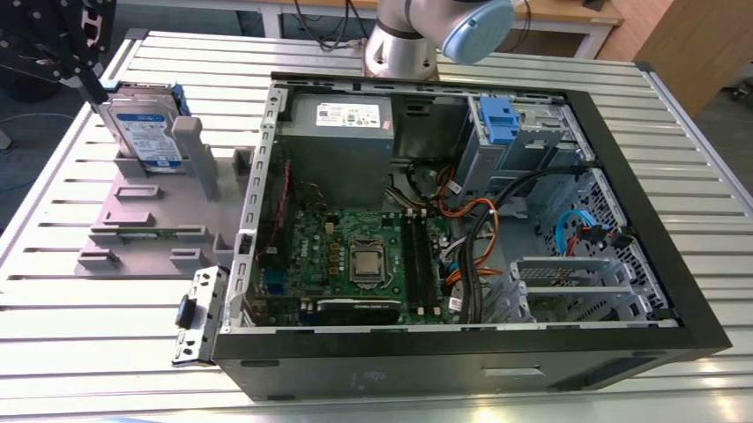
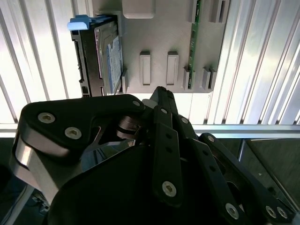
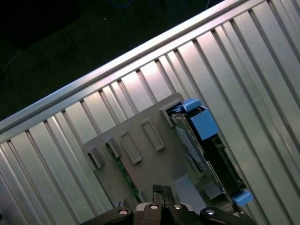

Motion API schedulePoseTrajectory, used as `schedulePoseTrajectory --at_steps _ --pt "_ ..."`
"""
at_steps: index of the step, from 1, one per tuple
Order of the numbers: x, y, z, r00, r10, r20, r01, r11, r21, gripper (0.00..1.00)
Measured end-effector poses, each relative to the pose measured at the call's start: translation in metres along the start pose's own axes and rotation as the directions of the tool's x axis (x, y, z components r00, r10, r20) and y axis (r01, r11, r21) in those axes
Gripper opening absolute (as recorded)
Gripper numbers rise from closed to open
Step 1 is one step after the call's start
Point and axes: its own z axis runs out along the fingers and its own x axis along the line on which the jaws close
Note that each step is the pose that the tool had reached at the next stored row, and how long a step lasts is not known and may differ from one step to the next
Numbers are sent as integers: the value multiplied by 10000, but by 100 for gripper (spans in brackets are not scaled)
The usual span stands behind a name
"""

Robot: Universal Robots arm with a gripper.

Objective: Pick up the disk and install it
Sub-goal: 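Pick up the disk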

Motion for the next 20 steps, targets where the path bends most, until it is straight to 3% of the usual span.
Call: schedulePoseTrajectory --at_steps 20 --pt "0 0 0 9998 -181 4 181 9998 -1 11"
